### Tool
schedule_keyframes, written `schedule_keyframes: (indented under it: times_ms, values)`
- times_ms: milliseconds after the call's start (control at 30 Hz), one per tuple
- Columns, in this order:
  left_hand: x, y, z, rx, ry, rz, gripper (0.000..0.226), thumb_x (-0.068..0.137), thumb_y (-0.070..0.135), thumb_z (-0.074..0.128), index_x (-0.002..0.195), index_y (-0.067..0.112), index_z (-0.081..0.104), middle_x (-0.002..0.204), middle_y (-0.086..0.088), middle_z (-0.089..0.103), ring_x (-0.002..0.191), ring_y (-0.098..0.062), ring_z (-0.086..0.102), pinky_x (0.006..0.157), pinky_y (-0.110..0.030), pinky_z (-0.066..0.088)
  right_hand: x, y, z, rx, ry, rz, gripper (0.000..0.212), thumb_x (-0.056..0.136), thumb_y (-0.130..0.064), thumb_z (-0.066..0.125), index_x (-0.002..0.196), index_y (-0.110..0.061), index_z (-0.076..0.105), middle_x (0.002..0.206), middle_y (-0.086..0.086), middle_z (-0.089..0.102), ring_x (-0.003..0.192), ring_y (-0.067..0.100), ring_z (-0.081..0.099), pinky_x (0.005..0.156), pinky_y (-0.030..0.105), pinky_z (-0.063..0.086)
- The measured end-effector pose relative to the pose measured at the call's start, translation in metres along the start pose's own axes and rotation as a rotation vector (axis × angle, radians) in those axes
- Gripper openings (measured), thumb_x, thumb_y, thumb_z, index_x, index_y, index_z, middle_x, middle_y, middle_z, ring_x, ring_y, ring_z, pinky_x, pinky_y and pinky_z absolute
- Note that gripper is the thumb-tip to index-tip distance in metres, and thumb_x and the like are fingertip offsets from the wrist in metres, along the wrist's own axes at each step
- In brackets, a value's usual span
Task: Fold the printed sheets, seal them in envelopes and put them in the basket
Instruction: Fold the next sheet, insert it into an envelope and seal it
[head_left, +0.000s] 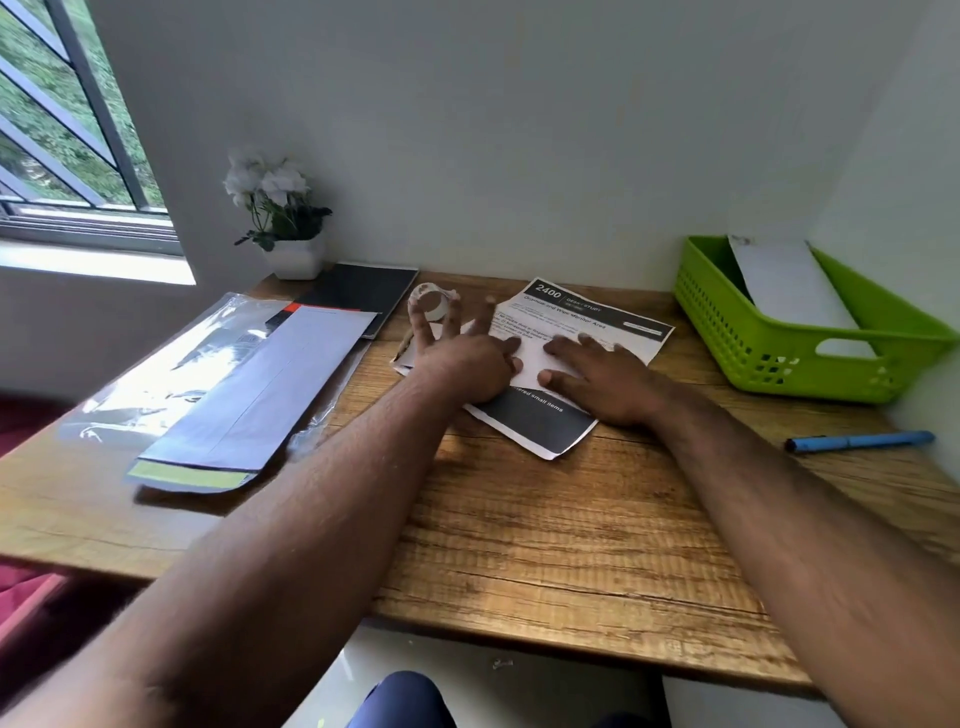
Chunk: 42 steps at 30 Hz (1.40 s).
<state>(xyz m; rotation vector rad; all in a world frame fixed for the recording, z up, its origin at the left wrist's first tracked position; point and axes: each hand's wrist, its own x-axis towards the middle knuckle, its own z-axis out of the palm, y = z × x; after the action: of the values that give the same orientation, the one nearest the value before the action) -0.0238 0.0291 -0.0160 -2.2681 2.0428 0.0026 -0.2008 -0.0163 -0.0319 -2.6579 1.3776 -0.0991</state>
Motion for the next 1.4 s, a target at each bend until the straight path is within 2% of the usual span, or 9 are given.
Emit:
schedule_keyframes:
  times_ms: [200,400,600,833,967,1100,1167,1267,1400]
  values:
    - [0.0,-0.022,0.0,-0.233,0.129,-0.235,0.108,0.068,0.083,0.054,0.152,0.03,0.013,0.16,-0.02,-0.002,0.146,-0.043,0.002,0.114,-0.061,0.0,0.0,0.007,-0.002,0.054,-0.055,0.03,0.064,0.095,-0.059,0.027,0.151,-0.03,0.014,0.159,-0.008,0.011,0.147,0.01,0.007,0.12,0.039,0.003]
    - [0.005,-0.018,0.001,-0.305,0.097,-0.151,0.096,0.074,0.073,0.058,0.148,0.021,0.024,0.149,-0.009,0.042,0.134,-0.031,0.043,0.109,-0.054,0.034,-0.005,0.0,-0.005,0.054,-0.024,0.034,0.085,0.081,-0.071,0.041,0.15,-0.028,0.017,0.159,-0.01,0.014,0.146,0.011,0.011,0.12,0.038,0.01]
    - [-0.012,-0.024,-0.018,-0.255,-0.173,-0.022,0.106,0.075,0.073,0.059,0.154,0.028,0.006,0.16,-0.004,0.022,0.145,-0.029,0.024,0.114,-0.044,0.025,-0.006,0.011,-0.01,0.139,0.06,0.02,0.075,0.075,-0.075,0.048,0.138,-0.034,0.044,0.149,-0.009,0.04,0.137,0.014,0.036,0.113,0.039,0.03]
    - [-0.009,-0.039,-0.017,-0.358,-0.066,-0.015,0.093,0.074,0.062,0.069,0.151,0.028,0.028,0.156,0.002,0.032,0.142,-0.024,0.032,0.112,-0.042,0.031,-0.017,0.006,-0.019,0.077,0.074,-0.012,0.072,0.068,-0.074,0.059,0.13,-0.04,0.052,0.143,-0.014,0.046,0.133,0.014,0.04,0.109,0.036,0.034]
    - [-0.008,-0.044,-0.02,-0.339,-0.17,0.003,0.106,0.064,0.065,0.075,0.151,0.035,0.023,0.158,0.004,0.026,0.145,-0.026,0.026,0.115,-0.048,0.026,-0.014,0.01,-0.021,0.041,0.103,-0.116,0.05,0.082,-0.062,0.055,0.119,-0.03,0.064,0.128,-0.008,0.061,0.121,0.015,0.053,0.101,0.039,0.042]
    - [-0.011,-0.052,-0.024,-0.406,-0.111,0.038,0.103,0.068,0.039,0.084,0.152,0.028,0.025,0.153,-0.002,0.037,0.139,-0.026,0.036,0.113,-0.044,0.031,-0.009,0.008,-0.023,-0.182,0.402,-0.342,0.038,0.092,-0.04,0.042,0.09,-0.016,0.071,0.091,0.001,0.073,0.084,0.024,0.067,0.074,0.037,0.05]
    - [-0.012,-0.057,-0.026,-0.487,0.016,0.047,0.095,0.07,0.017,0.085,0.149,0.023,0.033,0.146,-0.006,0.047,0.131,-0.026,0.047,0.11,-0.038,0.038,-0.008,0.011,-0.025,-0.281,0.629,-0.387,0.033,0.093,-0.033,0.042,0.084,-0.014,0.068,0.083,0.003,0.072,0.076,0.027,0.065,0.078,0.038,0.048]
    - [-0.008,-0.068,-0.03,-0.614,0.276,0.073,0.078,0.07,0.0,0.079,0.141,0.017,0.049,0.134,-0.009,0.059,0.116,-0.022,0.06,0.102,-0.031,0.046,-0.012,0.012,-0.028,-0.347,0.944,-0.3,0.019,0.096,-0.026,0.049,0.092,-0.016,0.065,0.09,0.002,0.069,0.09,0.025,0.064,0.102,0.043,0.031]
    - [-0.006,-0.077,-0.036,-1.08,0.463,0.054,0.061,0.07,0.0,0.082,0.125,0.018,0.064,0.088,-0.014,0.071,0.073,-0.017,0.062,0.077,-0.027,0.057,-0.016,0.016,-0.031,-0.294,1.11,-0.096,0.019,0.098,-0.031,0.045,0.106,-0.022,0.059,0.108,-0.003,0.063,0.118,0.022,0.053,0.109,0.051,0.021]
